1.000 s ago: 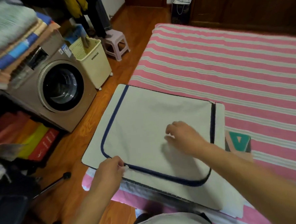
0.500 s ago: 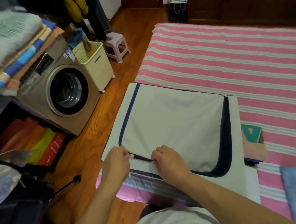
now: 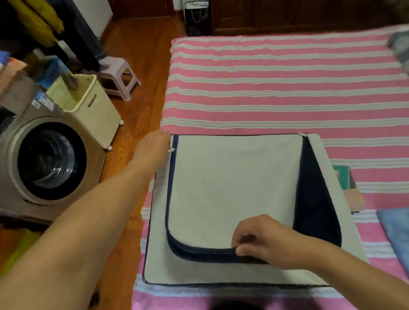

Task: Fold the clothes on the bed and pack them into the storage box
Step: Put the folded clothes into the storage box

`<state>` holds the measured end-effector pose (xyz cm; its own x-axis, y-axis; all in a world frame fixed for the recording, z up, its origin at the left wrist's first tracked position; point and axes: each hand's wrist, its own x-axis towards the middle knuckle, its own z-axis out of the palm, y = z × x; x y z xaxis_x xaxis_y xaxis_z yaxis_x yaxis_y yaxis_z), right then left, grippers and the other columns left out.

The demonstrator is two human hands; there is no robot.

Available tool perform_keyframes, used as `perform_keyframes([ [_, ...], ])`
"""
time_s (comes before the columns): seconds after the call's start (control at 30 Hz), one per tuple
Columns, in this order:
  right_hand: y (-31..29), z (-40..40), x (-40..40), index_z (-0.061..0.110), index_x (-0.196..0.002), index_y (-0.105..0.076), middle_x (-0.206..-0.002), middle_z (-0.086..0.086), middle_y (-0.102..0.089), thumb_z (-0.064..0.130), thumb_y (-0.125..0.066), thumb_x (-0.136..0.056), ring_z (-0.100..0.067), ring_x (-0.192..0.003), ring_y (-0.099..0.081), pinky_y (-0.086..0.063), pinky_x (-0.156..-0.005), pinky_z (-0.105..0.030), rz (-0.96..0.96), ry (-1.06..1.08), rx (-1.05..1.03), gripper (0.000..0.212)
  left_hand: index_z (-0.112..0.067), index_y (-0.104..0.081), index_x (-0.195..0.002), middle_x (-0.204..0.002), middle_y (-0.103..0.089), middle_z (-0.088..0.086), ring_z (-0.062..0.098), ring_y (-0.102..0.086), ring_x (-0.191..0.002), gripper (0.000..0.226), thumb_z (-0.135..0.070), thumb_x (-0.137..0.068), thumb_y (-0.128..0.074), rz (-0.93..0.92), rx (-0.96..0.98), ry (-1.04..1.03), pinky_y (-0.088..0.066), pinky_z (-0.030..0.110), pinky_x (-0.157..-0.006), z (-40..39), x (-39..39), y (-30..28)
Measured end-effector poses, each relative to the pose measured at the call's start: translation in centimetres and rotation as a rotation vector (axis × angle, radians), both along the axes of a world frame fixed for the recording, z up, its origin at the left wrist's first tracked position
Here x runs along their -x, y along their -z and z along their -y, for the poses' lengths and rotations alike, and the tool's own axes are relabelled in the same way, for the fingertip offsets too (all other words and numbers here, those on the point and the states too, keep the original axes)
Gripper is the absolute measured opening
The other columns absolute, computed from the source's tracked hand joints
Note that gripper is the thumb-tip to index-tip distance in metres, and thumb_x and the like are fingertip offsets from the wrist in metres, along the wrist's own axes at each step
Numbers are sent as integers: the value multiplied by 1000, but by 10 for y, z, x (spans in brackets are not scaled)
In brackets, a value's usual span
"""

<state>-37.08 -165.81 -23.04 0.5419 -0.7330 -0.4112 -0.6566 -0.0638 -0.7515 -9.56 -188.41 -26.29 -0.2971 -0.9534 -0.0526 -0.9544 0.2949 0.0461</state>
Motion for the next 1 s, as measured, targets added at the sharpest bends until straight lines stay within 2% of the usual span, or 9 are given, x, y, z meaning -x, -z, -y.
perform_keyframes([
  [0.17,-48,17,10,26,-93,-70,-85,13,-68,25,-67,-95,-1,-76,-61,-46,-70,-14,75,140,-151,4,-13,-64,-102,-103,-63,15,32,-59,-87,11,-8,-97,-55,-138,-5,-97,-55,46,-77,70,10,22],
  [0.3,-94,51,20,22,-90,-66,-71,14,-59,20,-63,-99,-1,-65,-52,-43,-64,-18,108,152,-107,10,-24,-57,-137,-142,-47,1,24,-42,-133,55,7,-91,-56,-491,-213,4,-31,31,-112,41,3,11],
  [0.37,-116,81,28,22,-92,-62,-74,14,-55,21,-57,-102,-5,-67,-50,-42,-64,-20,110,217,13,11,-28,-59,-134,-136,-52,-14,8,-44,-132,54,-1,-87,-63,-649,-479,140,-30,21,-111,18,-3,-10],
  [0.43,-148,129,35,26,-93,-61,-78,13,-55,24,-55,-103,-8,-72,-51,-42,-68,-22,101,287,171,11,-28,-59,-135,-129,-61,-16,9,-56,-122,51,-25,-87,-75,-639,-648,162,-45,27,-104,16,-2,-25],
  [0.53,-196,219,43,25,-95,-68,-88,5,-64,26,-60,-100,-14,-83,-60,-47,-73,-28,38,375,329,9,-27,-66,-126,-122,-69,-9,16,-63,-115,32,-23,-94,-70,-757,-597,12,-52,41,-100,51,11,-45],
  [0.67,-230,318,71,21,-107,-68,-104,0,-67,27,-63,-99,-19,-98,-65,-55,-81,-30,-79,651,550,12,-22,-65,-112,-112,-70,2,24,-66,-108,16,-16,-101,-56,-1088,-375,-361,-51,38,-86,102,30,-77],
  [0.8,-204,319,87,15,-128,-59,-122,-2,-62,37,-48,-104,-15,-104,-56,-43,-78,-22,-188,982,786,34,-19,-54,-130,-128,-57,-3,23,-54,-120,36,-43,-103,-51,-954,-396,-333,-44,42,-101,97,50,-67],
  [0.9,-151,274,111,15,-136,-51,-134,-4,-53,40,-47,-103,-20,-121,-48,-40,-96,-31,-321,1088,1006,42,-21,-54,-119,-112,-58,-3,22,-55,-109,26,-41,-103,-54,-924,-429,-291,-46,38,-93,99,59,-39],
  [1.0,-69,227,143,19,-152,-32,-154,-6,-38,39,-54,-100,-27,-139,-36,-32,-114,-45,-500,1017,634,60,-12,-62,-96,-92,-64,6,30,-63,-93,20,-30,-102,-56,-879,-355,-397,-49,36,-77,115,51,-5],
])
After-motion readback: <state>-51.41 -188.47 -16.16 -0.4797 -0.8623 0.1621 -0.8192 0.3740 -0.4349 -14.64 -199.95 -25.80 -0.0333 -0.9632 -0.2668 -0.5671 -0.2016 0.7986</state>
